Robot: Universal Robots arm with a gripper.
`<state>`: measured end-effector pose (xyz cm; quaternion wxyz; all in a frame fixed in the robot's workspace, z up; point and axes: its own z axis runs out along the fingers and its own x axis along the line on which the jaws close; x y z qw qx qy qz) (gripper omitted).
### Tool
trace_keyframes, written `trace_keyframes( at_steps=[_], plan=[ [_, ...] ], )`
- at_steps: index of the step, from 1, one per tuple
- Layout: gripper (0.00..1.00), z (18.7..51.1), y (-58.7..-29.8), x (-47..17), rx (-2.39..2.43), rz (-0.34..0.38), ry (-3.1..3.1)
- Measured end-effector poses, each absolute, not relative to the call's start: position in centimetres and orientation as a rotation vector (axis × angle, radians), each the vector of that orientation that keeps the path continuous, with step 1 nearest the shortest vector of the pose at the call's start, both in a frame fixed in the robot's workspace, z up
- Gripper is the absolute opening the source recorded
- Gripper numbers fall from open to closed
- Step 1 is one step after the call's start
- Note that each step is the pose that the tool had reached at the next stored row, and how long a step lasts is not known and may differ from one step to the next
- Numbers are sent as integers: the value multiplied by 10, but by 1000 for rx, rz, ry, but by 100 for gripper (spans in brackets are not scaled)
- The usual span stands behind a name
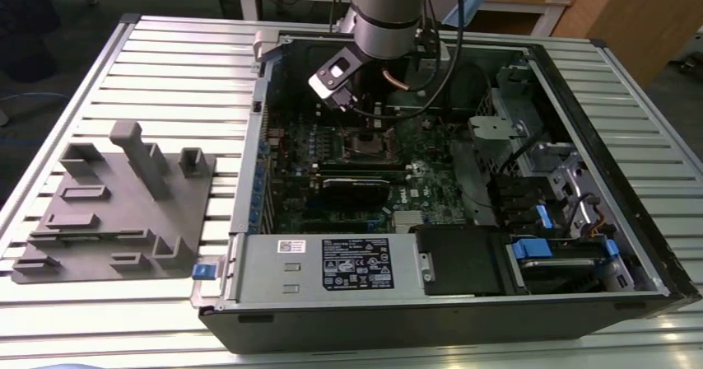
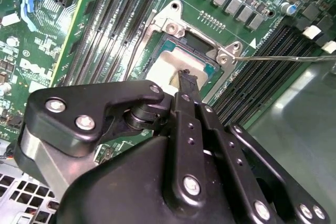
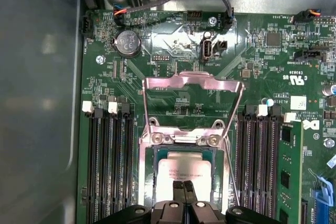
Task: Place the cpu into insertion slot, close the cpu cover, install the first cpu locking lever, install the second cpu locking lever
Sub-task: 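Place the cpu into insertion slot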
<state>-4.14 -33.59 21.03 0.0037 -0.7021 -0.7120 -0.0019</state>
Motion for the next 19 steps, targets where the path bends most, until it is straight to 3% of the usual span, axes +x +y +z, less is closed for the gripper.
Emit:
trace_keyframes(
  at_steps=[19],
  plan=[
    [11,203,-336,-39,-2202,-10,-2233]
  ],
)
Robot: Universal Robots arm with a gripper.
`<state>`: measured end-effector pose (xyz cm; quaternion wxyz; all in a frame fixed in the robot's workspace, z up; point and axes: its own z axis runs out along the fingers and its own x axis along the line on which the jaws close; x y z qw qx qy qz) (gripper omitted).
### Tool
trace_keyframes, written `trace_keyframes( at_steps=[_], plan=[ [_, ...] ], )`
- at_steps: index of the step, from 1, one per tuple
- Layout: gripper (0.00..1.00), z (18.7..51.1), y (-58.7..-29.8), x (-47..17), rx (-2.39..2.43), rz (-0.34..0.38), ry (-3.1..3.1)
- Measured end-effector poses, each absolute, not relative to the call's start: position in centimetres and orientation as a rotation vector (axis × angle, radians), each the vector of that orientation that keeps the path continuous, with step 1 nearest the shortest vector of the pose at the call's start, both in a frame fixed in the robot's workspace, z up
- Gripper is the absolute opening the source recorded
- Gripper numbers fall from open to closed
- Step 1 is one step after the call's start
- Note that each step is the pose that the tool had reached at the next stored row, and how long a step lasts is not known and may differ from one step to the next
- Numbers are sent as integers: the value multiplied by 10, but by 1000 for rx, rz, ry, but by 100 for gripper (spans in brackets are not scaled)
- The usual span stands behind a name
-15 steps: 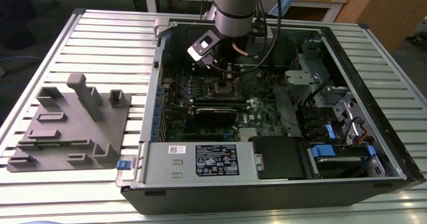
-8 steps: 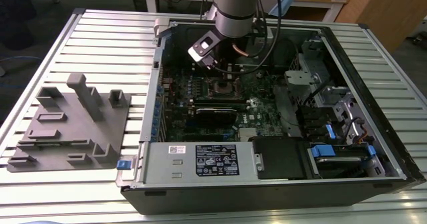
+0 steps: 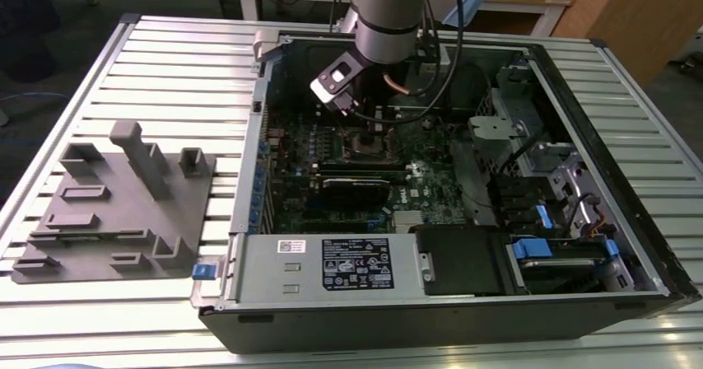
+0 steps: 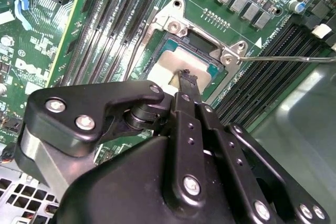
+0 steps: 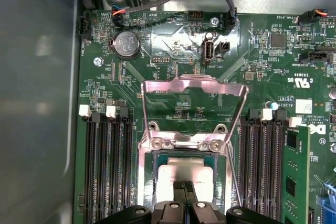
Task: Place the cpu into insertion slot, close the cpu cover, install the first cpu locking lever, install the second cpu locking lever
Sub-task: 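Place the cpu into insertion slot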
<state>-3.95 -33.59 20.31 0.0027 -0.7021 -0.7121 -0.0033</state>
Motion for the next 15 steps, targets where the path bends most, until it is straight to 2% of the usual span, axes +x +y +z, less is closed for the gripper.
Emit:
trace_keyframes(
  at_steps=[15],
  plan=[
    [11,199,-336,-39,-2202,-10,-2233]
  ],
)
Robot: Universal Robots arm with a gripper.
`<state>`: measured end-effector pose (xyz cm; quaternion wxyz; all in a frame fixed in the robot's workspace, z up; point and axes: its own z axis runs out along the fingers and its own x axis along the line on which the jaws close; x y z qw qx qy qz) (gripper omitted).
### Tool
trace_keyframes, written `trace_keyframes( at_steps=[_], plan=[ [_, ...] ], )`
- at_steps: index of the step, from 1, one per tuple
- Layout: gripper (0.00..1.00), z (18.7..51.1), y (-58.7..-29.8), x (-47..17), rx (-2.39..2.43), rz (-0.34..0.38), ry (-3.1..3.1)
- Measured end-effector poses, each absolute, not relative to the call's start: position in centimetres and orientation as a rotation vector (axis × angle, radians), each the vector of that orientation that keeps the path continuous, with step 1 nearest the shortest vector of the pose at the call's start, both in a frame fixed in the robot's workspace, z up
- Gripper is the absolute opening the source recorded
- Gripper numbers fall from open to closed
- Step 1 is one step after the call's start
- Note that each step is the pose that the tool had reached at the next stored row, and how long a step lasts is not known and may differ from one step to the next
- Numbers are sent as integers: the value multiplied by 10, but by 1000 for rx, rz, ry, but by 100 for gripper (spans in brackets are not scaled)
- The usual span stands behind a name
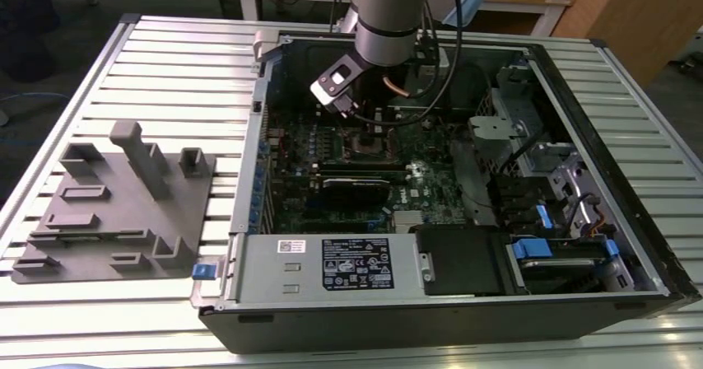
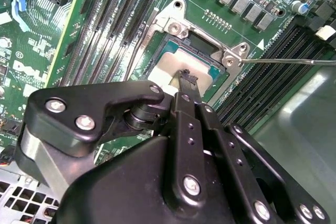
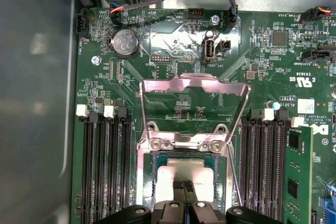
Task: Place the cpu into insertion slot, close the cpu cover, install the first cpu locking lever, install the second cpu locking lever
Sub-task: 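Place the cpu into insertion slot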
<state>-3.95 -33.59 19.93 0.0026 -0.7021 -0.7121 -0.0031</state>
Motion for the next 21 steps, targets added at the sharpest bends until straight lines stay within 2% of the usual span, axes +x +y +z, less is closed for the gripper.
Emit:
trace_keyframes(
  at_steps=[8,14,21],
  plan=[
    [11,199,-336,-39,-2202,-11,-2233],
    [11,215,-336,-39,-2202,-10,-2233],
    [11,216,-336,-39,-2202,-11,-2233]
  ],
)
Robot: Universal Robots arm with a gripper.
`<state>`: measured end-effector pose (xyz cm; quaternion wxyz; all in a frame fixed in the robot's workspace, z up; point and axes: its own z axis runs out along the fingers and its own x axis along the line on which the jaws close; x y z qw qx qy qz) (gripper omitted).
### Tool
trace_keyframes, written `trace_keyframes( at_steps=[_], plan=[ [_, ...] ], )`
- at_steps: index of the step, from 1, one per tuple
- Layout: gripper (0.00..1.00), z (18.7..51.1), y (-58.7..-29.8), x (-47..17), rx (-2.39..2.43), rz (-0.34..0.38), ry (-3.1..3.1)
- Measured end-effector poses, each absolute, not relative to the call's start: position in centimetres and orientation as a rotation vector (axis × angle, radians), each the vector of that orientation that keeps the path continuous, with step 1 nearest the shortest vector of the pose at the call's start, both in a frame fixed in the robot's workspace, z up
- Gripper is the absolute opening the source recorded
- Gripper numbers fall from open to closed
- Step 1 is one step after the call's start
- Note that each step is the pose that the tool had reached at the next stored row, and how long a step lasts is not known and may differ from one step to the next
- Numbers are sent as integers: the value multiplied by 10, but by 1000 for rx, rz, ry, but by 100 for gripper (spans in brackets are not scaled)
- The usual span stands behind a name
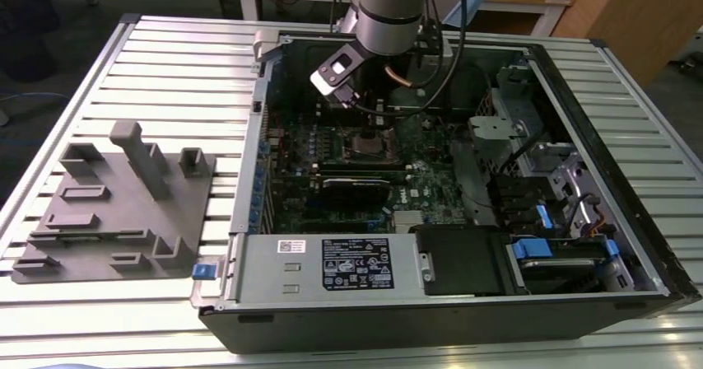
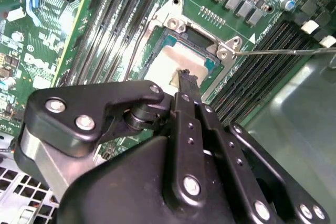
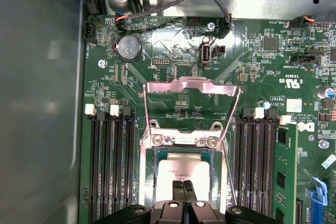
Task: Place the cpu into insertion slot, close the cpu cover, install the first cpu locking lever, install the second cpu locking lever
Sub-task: 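Place the cpu into insertion slot, then close the cpu cover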
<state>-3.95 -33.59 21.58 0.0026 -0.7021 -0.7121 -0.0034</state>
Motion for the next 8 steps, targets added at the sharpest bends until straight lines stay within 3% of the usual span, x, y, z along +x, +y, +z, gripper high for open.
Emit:
trace_keyframes(
  at_steps=[8],
  plan=[
    [11,217,-336,-39,-2202,-10,-2233]
  ],
)
